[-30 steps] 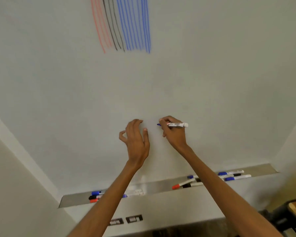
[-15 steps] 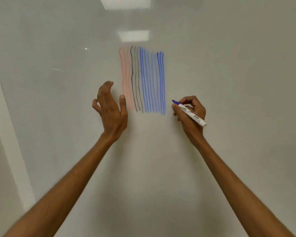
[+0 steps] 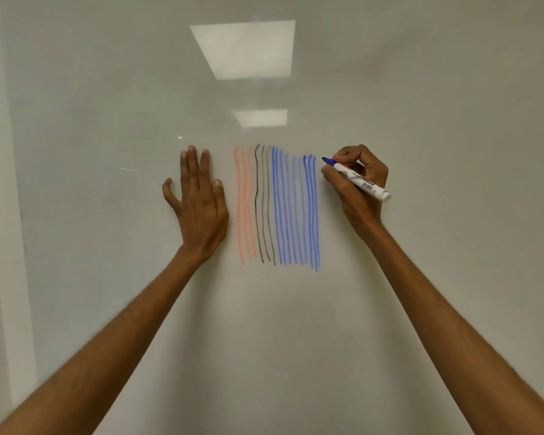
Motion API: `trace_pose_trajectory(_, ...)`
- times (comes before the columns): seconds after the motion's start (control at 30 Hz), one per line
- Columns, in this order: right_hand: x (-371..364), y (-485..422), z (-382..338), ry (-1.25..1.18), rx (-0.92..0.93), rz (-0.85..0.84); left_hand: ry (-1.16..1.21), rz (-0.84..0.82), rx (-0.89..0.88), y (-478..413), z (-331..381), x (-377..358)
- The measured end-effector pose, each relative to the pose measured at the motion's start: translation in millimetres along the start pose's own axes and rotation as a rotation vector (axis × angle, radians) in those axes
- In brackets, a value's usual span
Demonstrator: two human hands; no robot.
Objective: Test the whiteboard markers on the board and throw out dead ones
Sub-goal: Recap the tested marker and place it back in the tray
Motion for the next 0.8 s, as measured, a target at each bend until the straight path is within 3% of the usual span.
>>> trace_pose_trajectory(0.33,3.7,-6.6,13.2,0.015,0.096,0.164,-0.049,0.045,-0.039,6.7,1.9,-0.4)
trace_pose_trajectory(0.8,0.6,0.3,14.6,0.106,0.131,0.135,-0.046,0.052,-0.055,8.9,2.9,-0.2)
Point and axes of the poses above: each hand's wrist, its own y-axis away from the middle knuckle, its own x-axis out of the back of the hand, z = x × y, the point moved 10 cm from there along -y, towards the middle knuckle, and after that the axes turned 13 degrees about -x, right-handed, at the moved point
